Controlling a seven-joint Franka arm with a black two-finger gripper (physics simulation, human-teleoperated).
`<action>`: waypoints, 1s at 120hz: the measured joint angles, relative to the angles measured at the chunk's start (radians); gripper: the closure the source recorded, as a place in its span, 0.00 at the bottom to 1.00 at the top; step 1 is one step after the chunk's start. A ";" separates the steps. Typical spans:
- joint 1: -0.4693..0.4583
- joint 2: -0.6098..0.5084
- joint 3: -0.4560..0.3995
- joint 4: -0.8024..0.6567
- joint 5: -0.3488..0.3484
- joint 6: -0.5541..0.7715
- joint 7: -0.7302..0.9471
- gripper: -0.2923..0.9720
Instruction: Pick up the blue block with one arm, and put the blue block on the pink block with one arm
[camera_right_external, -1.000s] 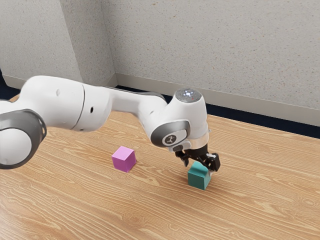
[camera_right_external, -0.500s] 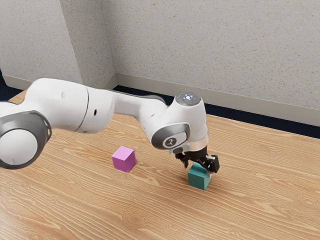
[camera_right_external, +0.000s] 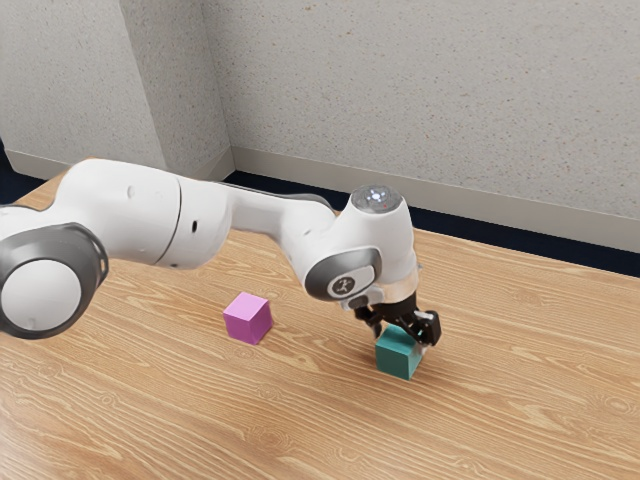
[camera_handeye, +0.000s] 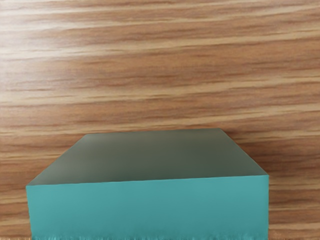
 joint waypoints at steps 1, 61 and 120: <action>0.000 0.000 0.000 0.000 0.000 0.000 0.000 0.30; -0.001 0.014 0.000 -0.001 -0.012 0.002 -0.007 0.44; 0.000 -0.007 0.000 -0.002 -0.037 0.007 0.004 0.49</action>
